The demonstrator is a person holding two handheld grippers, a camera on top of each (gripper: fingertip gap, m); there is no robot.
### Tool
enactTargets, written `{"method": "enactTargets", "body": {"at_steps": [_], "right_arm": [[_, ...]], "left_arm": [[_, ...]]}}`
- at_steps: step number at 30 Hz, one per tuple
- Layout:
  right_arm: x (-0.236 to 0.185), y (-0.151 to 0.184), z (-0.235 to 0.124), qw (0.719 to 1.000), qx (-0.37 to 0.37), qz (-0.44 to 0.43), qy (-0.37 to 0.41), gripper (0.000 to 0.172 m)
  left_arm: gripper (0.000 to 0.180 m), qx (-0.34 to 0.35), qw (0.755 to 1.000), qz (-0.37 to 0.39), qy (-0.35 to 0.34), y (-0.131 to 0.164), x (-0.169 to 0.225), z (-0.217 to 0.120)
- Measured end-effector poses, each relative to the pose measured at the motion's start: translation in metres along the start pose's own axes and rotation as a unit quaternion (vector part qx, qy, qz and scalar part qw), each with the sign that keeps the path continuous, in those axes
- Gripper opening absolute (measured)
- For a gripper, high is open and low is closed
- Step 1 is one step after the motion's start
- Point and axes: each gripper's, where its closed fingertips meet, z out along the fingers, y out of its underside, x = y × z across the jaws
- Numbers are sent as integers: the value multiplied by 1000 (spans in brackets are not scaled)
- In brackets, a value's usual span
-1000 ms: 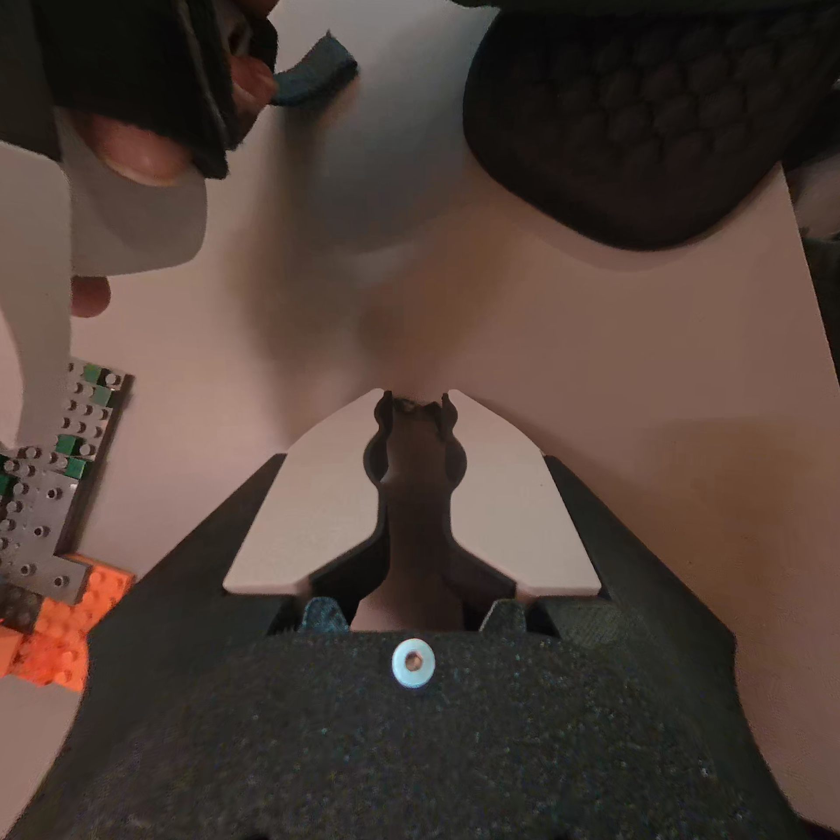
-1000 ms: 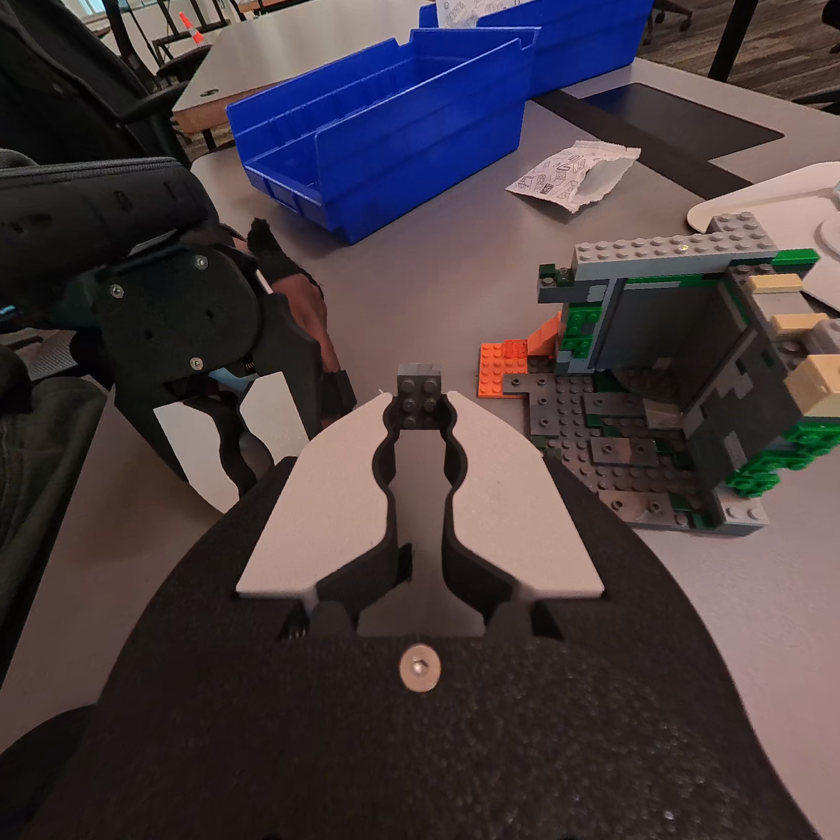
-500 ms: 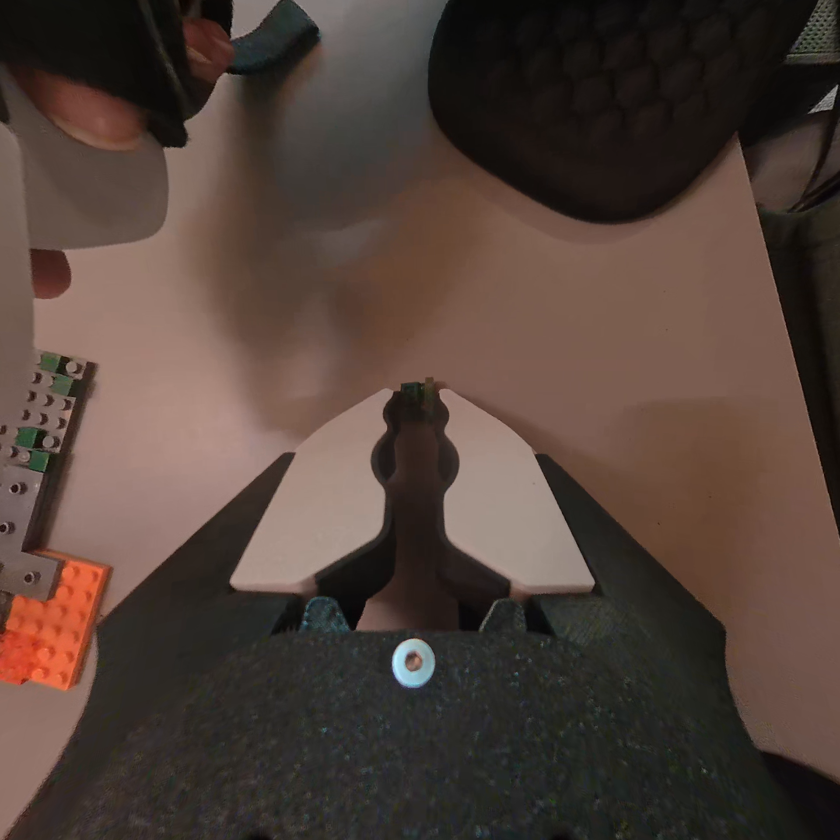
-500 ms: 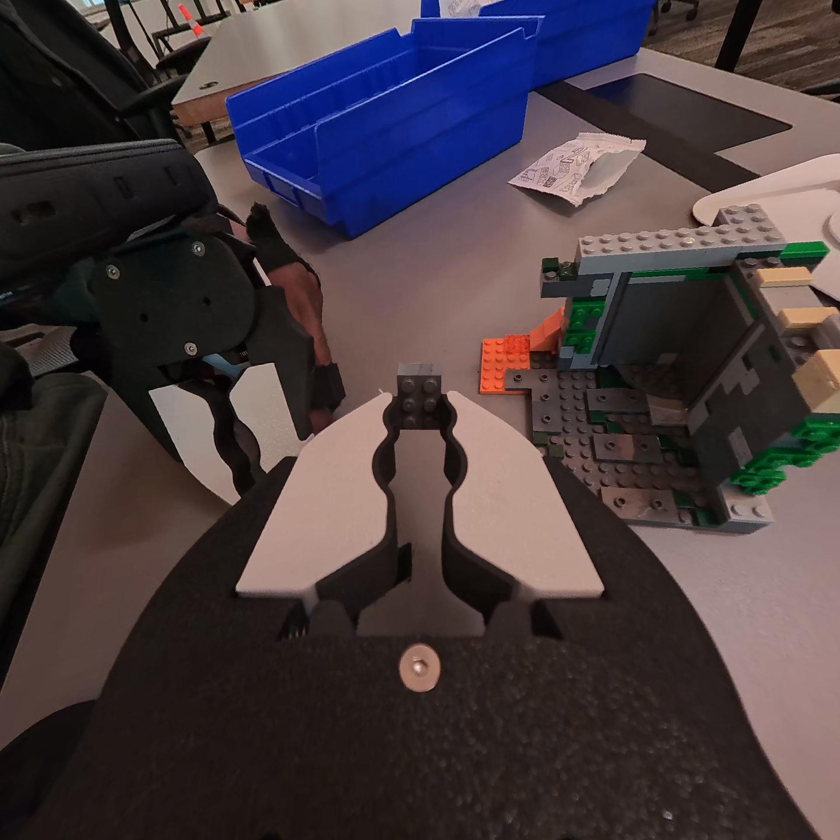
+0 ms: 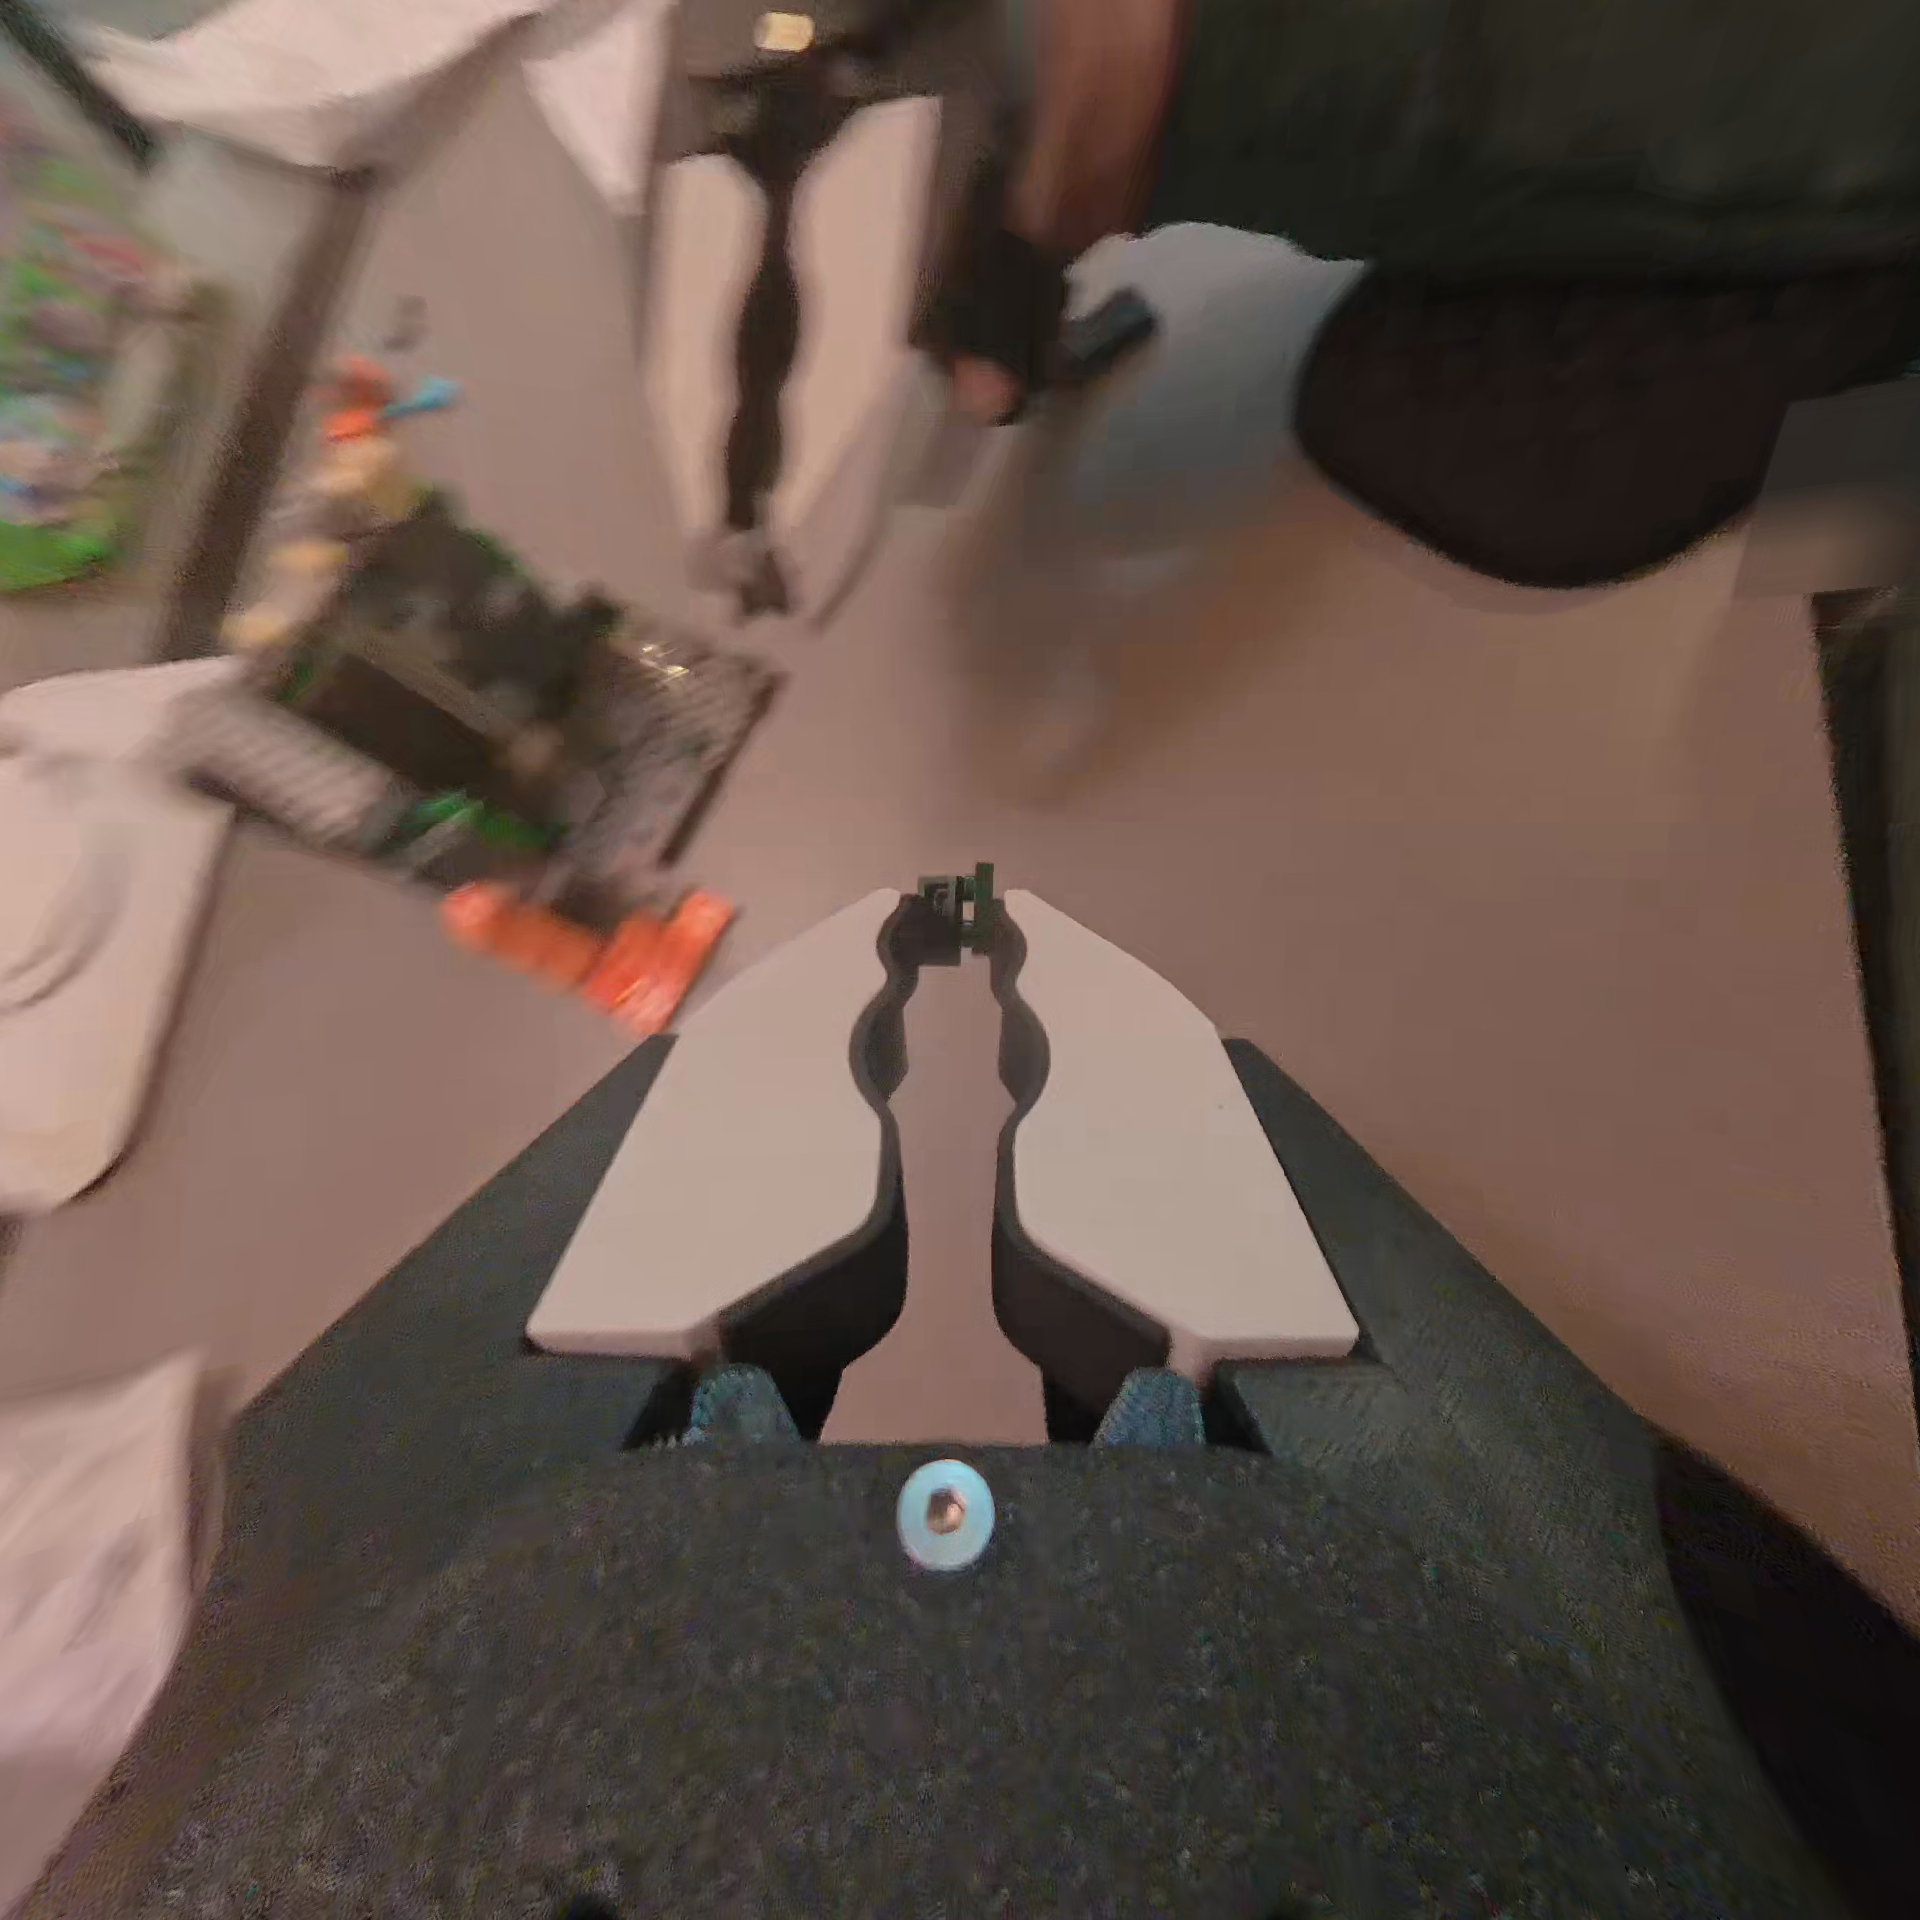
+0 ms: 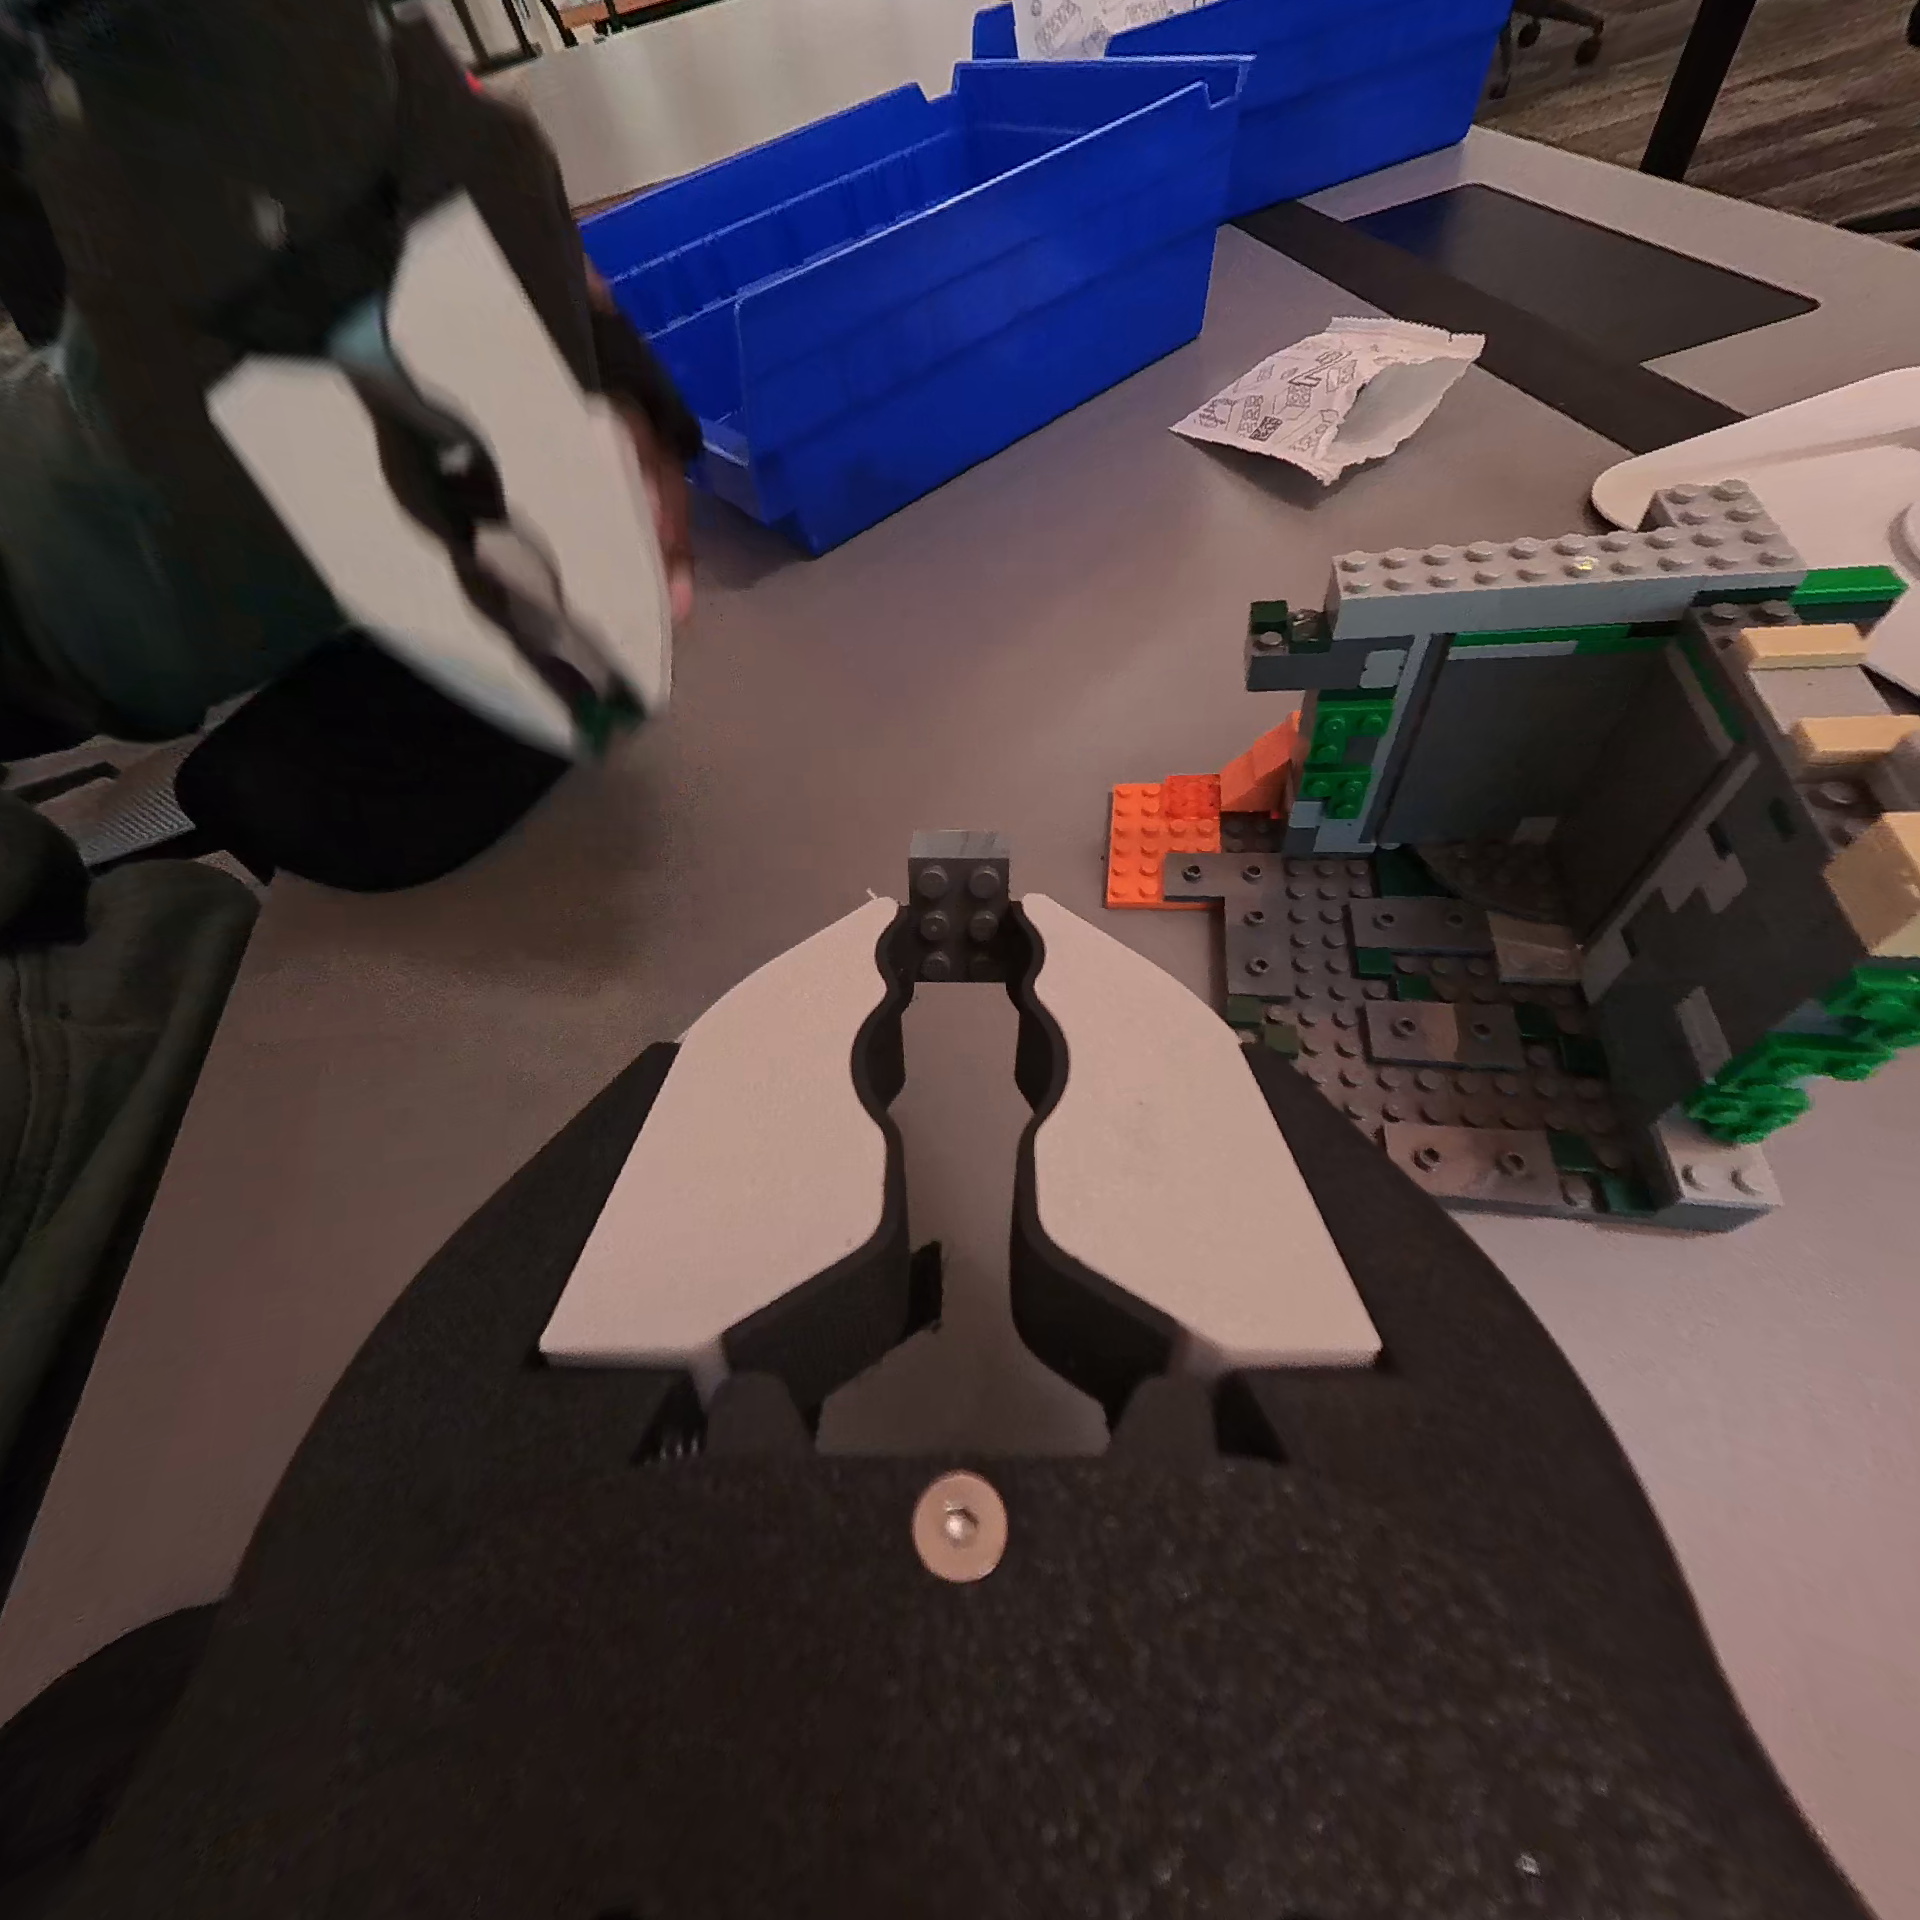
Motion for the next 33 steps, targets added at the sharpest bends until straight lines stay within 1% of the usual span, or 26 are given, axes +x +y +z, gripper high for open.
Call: {"method": "enactTargets", "body": {"at_steps": [2,4,7,9,11,13,16,19,23,26,29,33], "right_arm": [[-1,0,1,1000,-1,-1,-1,16],[-2,1,2,1000,-3,-2,-2,16],[-3,1,3,1000,-4,-3,-3,16],[-3,2,4,1000,-5,-2,-4,16],[-2,3,5,1000,-7,0,-3,16],[-2,4,6,1000,-8,1,-3,16],[-1,6,7,1000,-9,4,-4,16],[-1,8,8,1000,-13,5,-5,16],[-2,10,9,1000,-17,5,-5,16],[-2,10,10,1000,-17,5,-6,16],[-2,10,10,1000,-18,6,-6,16],[-2,10,10,1000,-19,5,-7,16]], "left_arm": [[13,-8,997,-19,-71,12,-30,-44],[13,-18,989,-51,-138,28,-60,-89],[13,-59,965,-106,-233,70,-98,-146],[13,-82,949,-154,-261,100,-111,-168],[13,-118,935,-197,-270,134,-115,-179],[19,-138,928,-218,-269,157,-113,-179],[28,-153,927,-220,-262,174,-106,-172],[34,-155,930,-214,-254,177,-102,-166],[36,-151,936,-209,-240,175,-99,-161],[34,-145,945,-201,-214,172,-91,-153],[26,-141,951,-189,-199,170,-85,-145],[16,-122,965,-161,-166,159,-74,-134]]}}
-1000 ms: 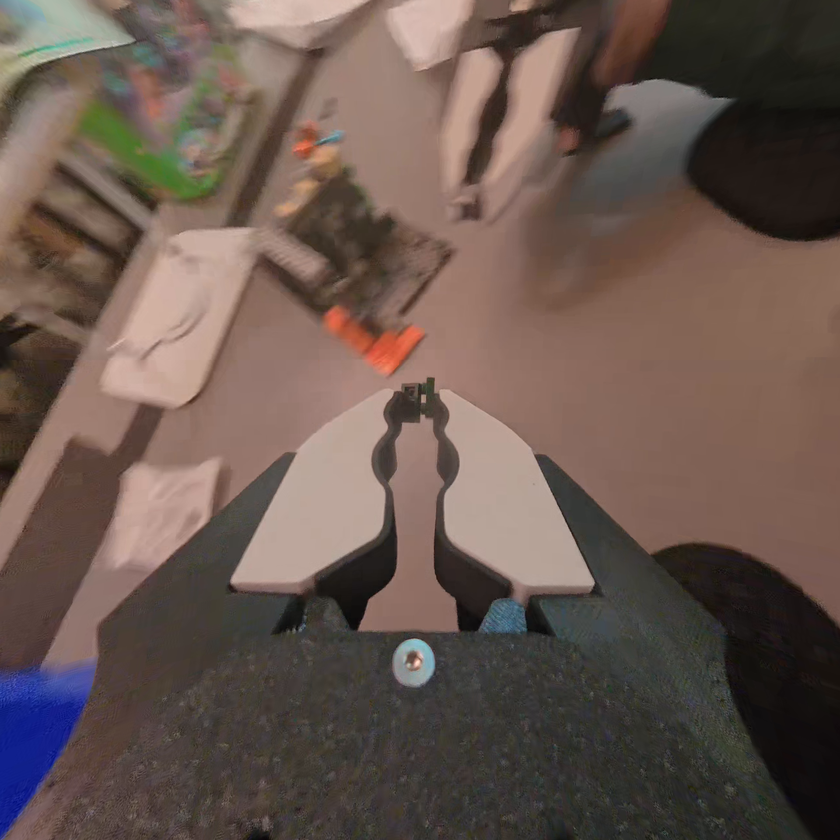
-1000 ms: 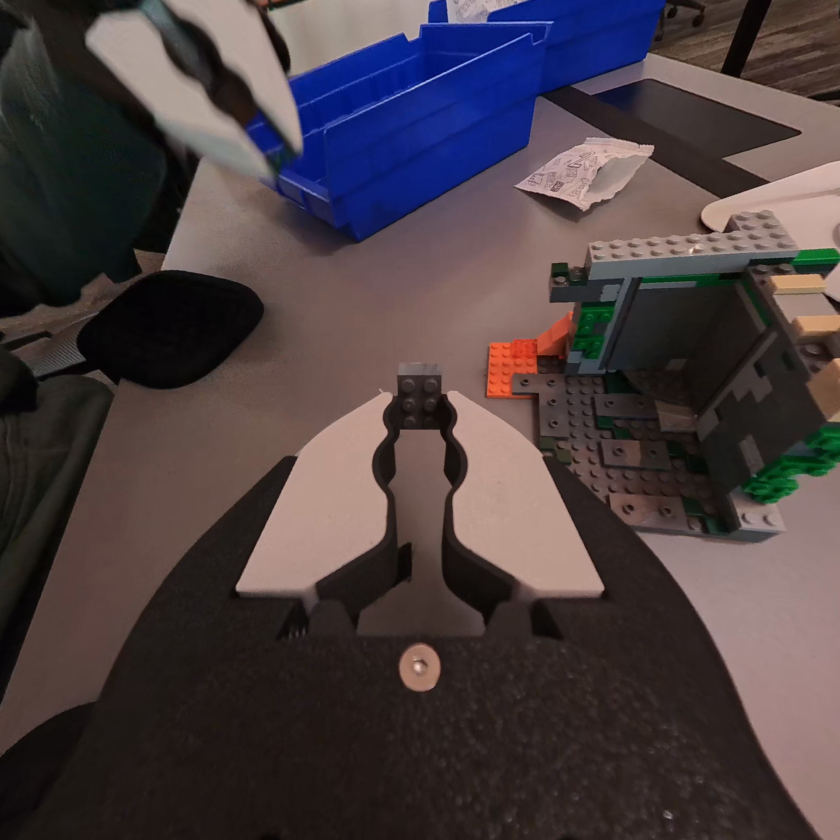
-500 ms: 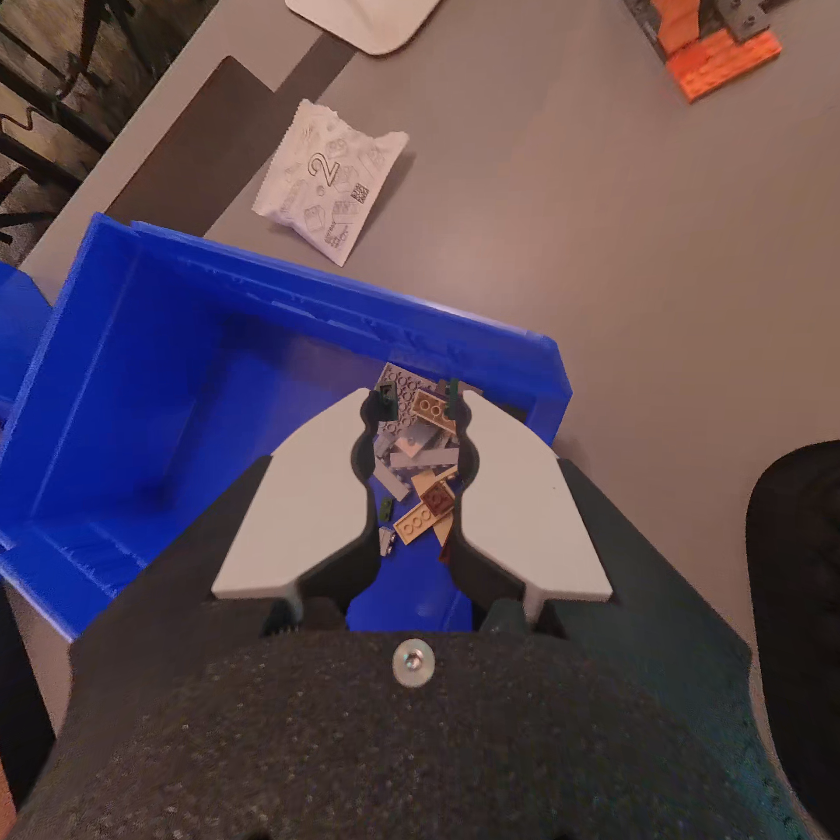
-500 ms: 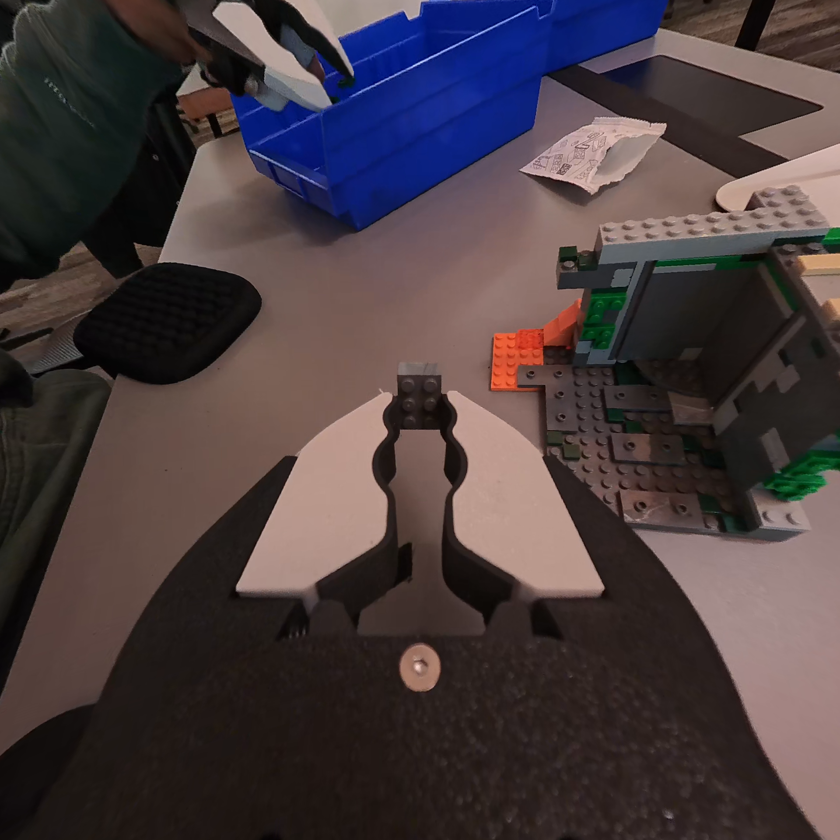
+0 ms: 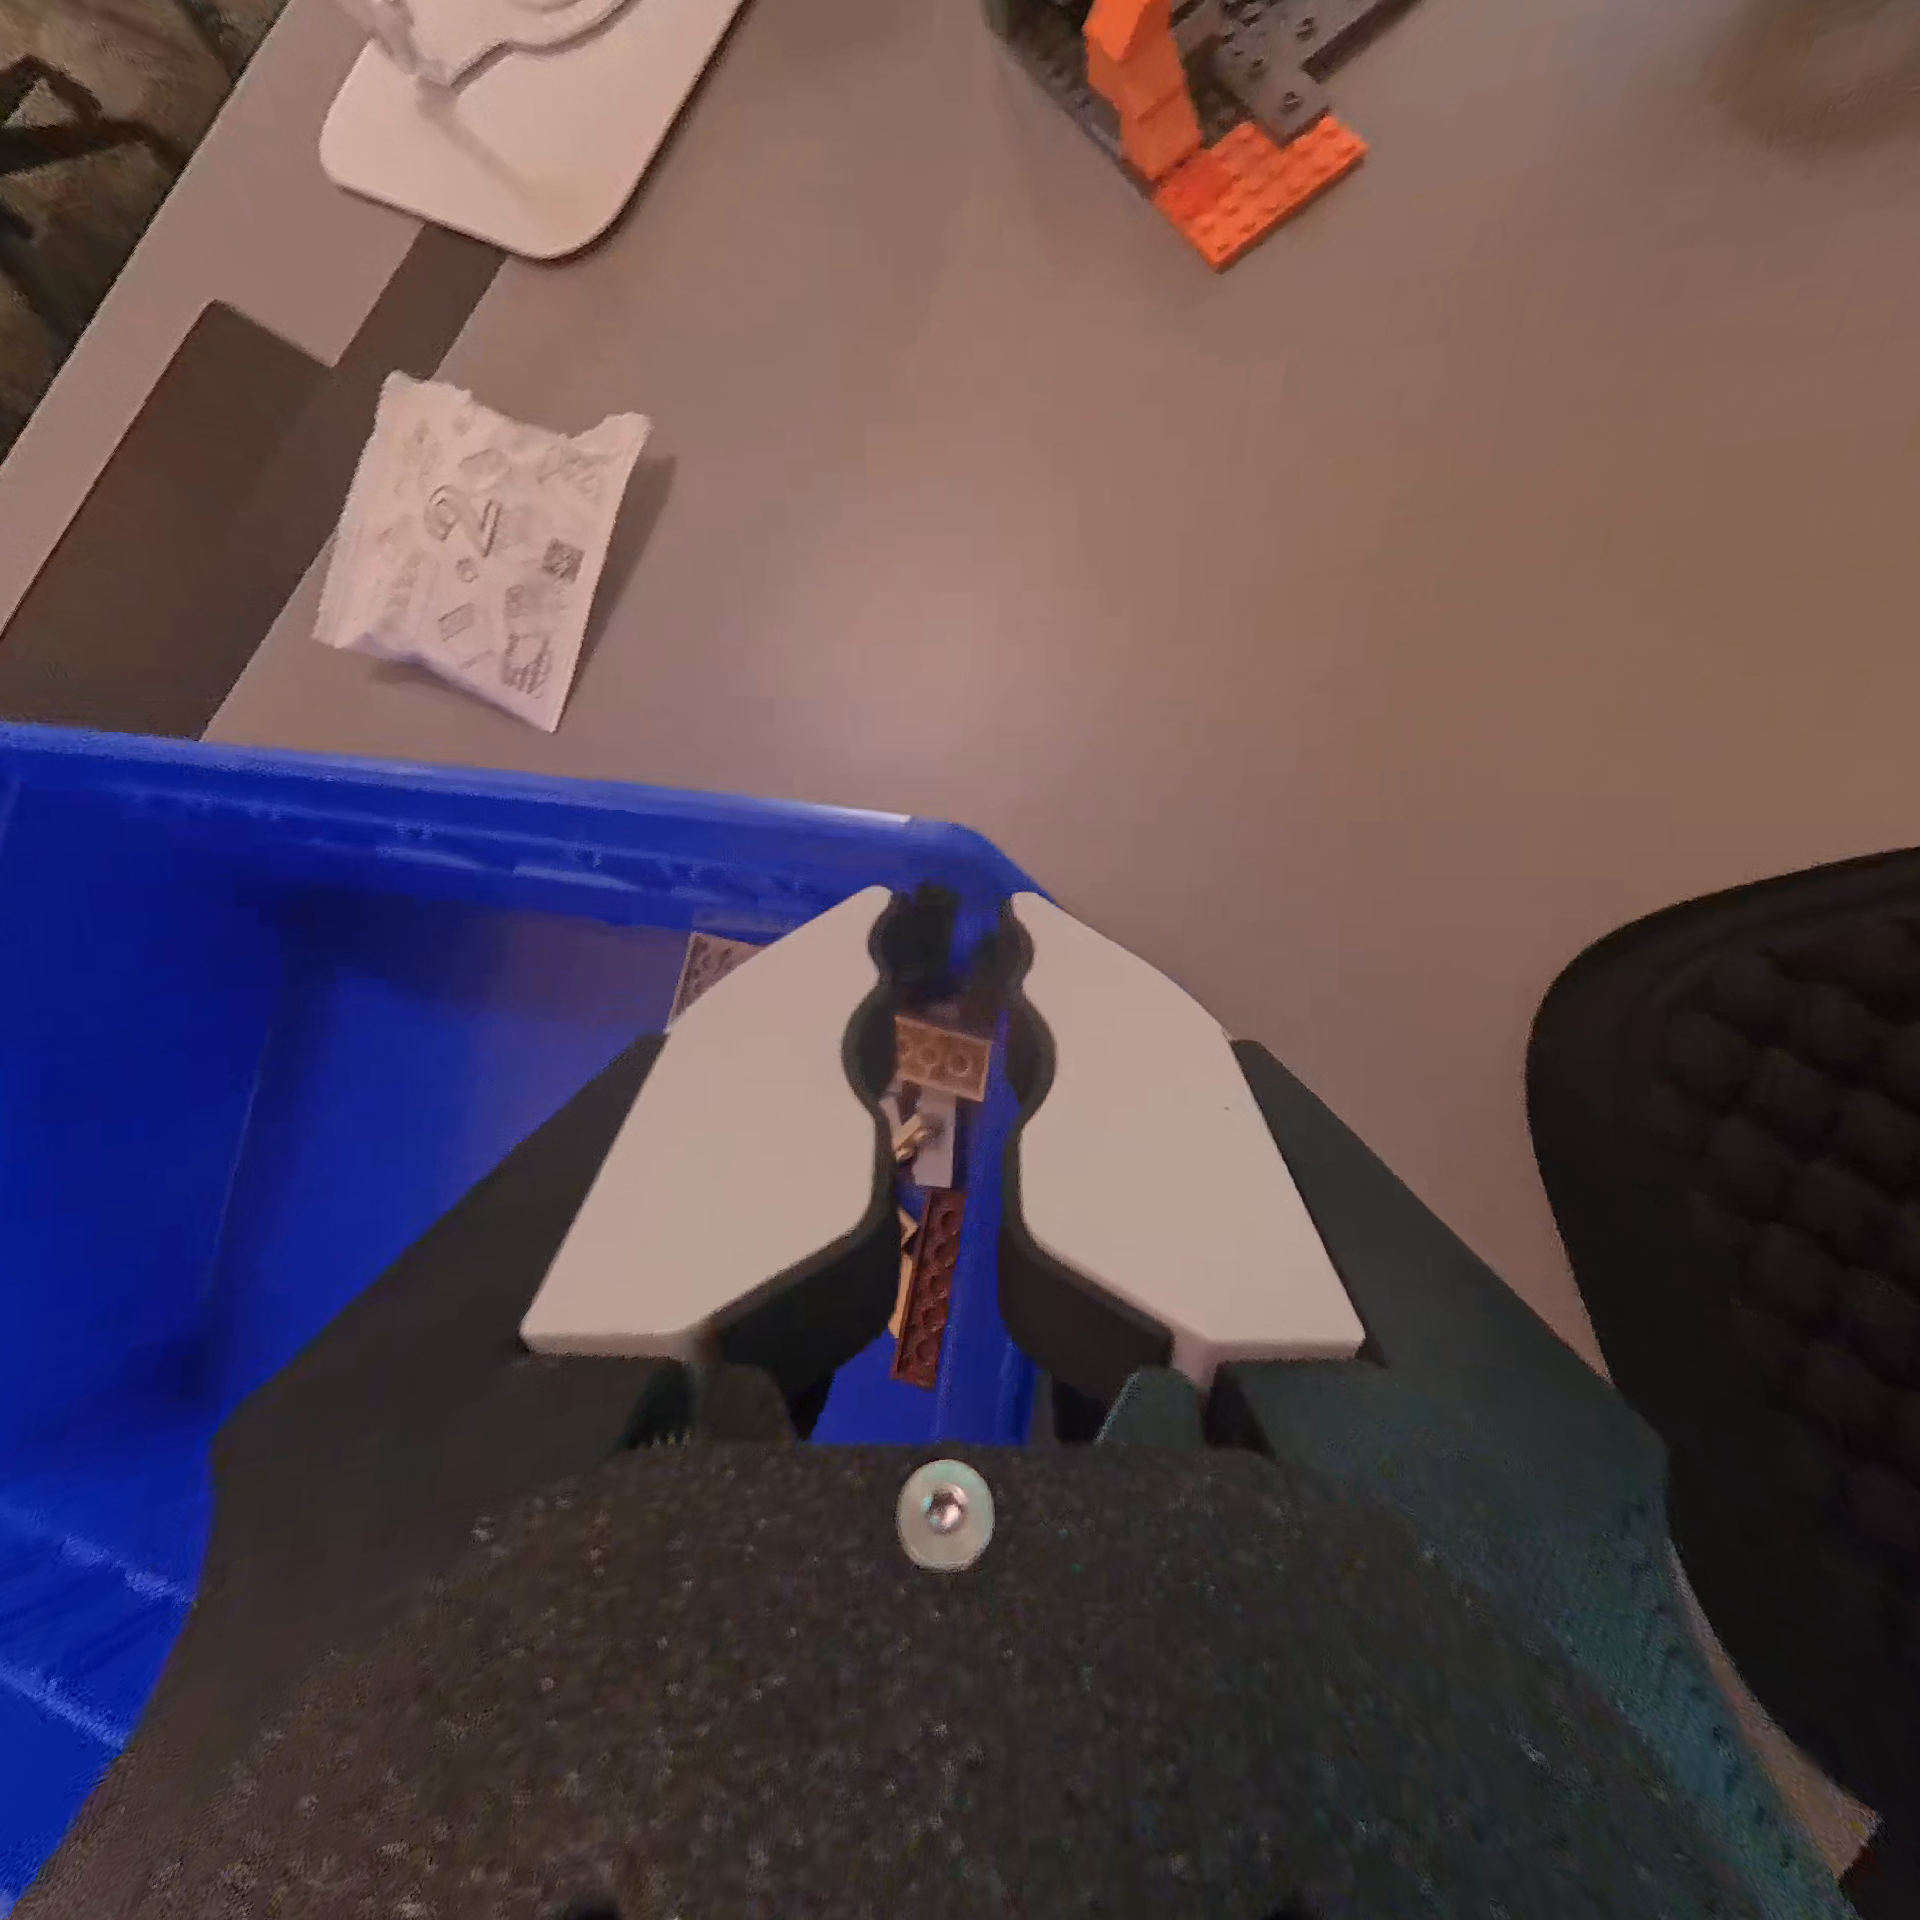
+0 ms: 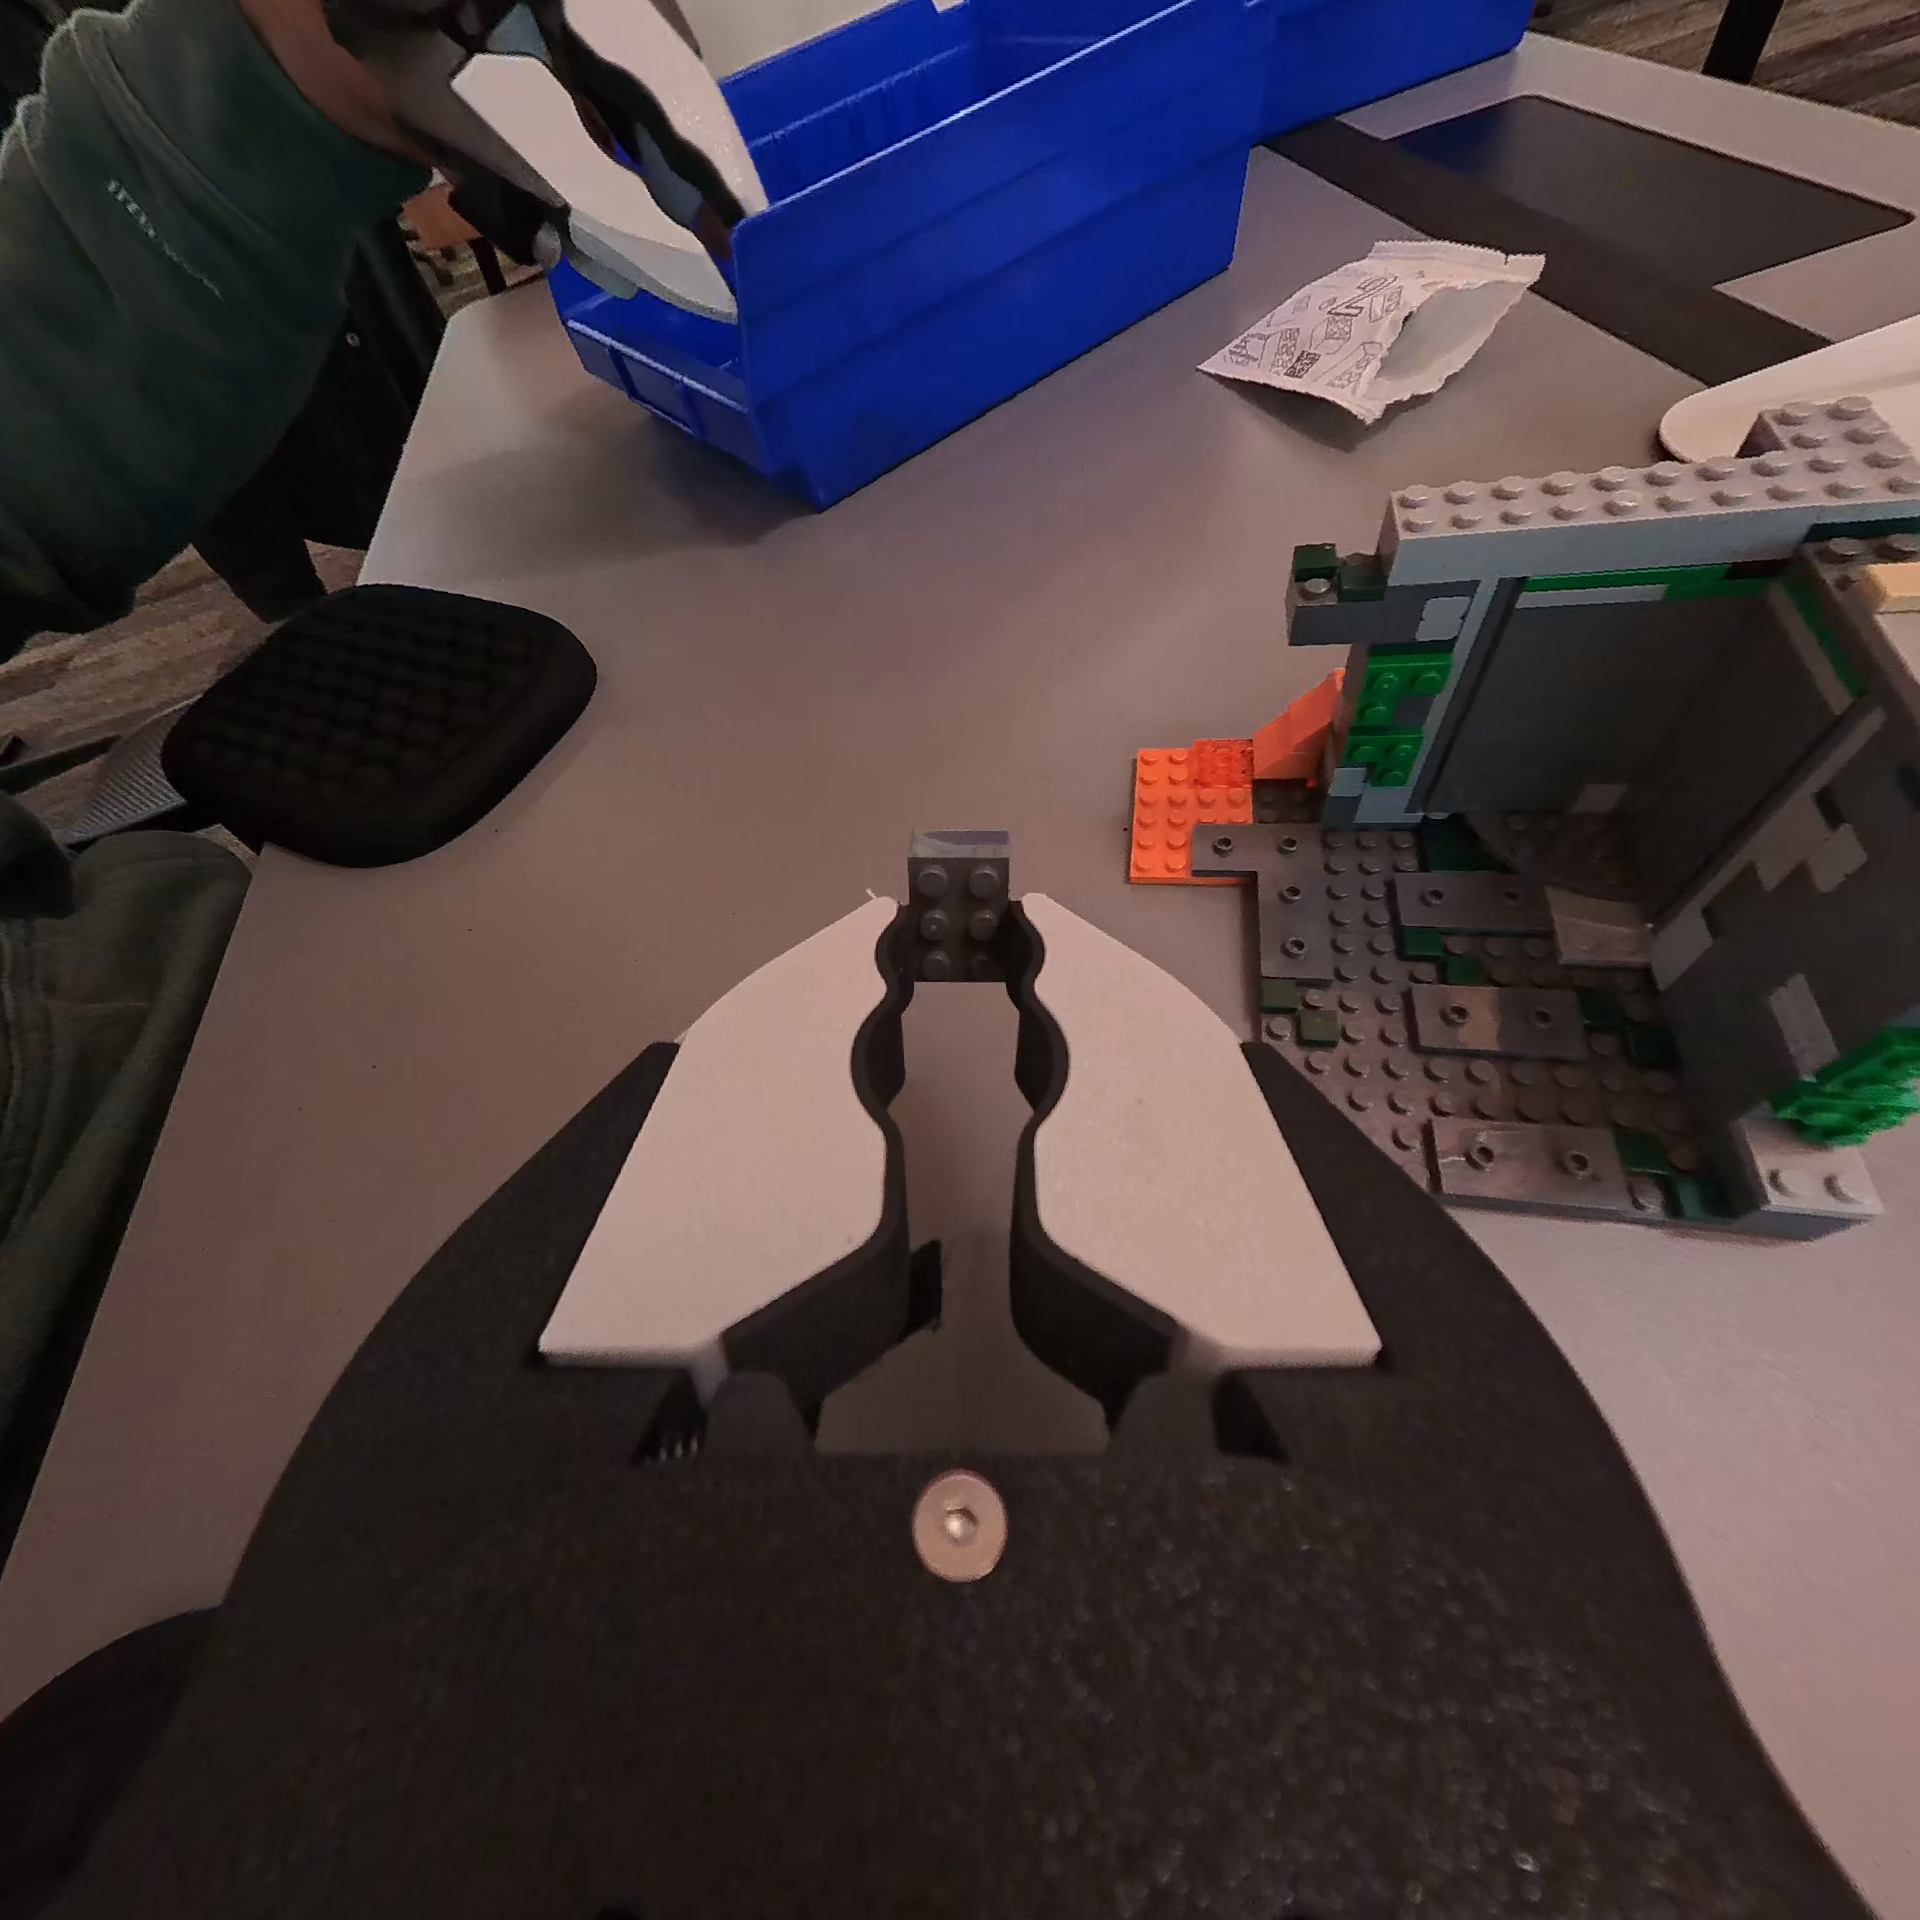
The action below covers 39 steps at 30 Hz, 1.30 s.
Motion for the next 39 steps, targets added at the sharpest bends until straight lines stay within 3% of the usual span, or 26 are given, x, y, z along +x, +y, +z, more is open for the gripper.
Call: {"method": "enactTargets", "body": {"at_steps": [11,17,21,25,28,39], "right_arm": [[-1,-2,-1,1000,4,-3,0,16],[-2,-3,-1,1000,4,-4,-1,16],[-3,-3,-2,1000,5,-5,-1,16],[-3,-3,-1,1000,4,-5,-4,16],[-5,-2,1,1000,0,-5,-7,16],[-5,0,1,1000,-2,-2,-9,16]], "left_arm": [[23,22,999,6,-39,-9,-9,-11],[12,26,999,11,-37,-11,-7,-31],[14,-60,997,21,49,21,32,-33],[17,-166,982,3,92,70,59,-28],[22,-206,974,18,96,97,63,-22],[14,-244,961,73,106,111,54,-5]]}}
